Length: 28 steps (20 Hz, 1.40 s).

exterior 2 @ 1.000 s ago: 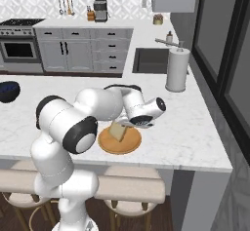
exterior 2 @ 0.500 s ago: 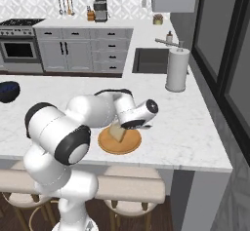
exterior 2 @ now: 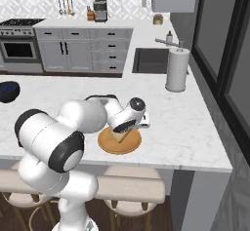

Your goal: Start the toaster. Once the lever pops up, take the bread to the plate on the dining counter.

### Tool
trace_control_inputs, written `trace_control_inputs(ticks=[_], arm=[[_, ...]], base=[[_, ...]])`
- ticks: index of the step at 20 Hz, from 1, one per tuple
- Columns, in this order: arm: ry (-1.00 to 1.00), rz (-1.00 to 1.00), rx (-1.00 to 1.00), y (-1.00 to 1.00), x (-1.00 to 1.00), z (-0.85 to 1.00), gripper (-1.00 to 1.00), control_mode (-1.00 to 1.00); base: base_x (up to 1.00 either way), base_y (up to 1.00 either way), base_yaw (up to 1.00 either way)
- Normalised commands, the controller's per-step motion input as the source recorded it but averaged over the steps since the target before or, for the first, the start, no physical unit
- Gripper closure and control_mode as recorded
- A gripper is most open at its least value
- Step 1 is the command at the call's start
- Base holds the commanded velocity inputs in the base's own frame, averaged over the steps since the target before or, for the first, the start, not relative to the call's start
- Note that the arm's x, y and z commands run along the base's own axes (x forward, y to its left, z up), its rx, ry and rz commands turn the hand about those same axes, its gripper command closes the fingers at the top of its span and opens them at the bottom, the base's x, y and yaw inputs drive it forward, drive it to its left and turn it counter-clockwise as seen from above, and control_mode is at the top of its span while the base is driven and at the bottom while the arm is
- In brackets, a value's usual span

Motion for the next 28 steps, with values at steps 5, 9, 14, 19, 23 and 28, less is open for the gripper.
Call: trace_control_inputs(ticks=[5, 9, 14, 19, 23, 28], arm=[[0.0, -0.07, -0.13, -0.3, -0.01, 0.06, -1.0, -1.0], [-0.02, -0.01, -0.13, -0.06, -0.06, 0.61, -1.0, -1.0], [-0.02, -0.01, -0.12, 0.0, -0.68, 0.98, -1.0, -1.0], [0.0, -0.16, -0.02, 0.01, -1.0, 0.78, -1.0, -1.0], [-0.02, -0.21, 0.0, 0.06, -1.0, 0.5, -1.0, -1.0], [-0.14, -0.2, 0.0, 0.18, -1.0, 0.28, -1.0, -1.0]], base=[[0.0, 0.0, 0.0], [0.0, 0.0, 0.0], [0.0, 0.0, 0.0], [0.0, 0.0, 0.0], [0.0, 0.0, 0.0], [0.0, 0.0, 0.0]])
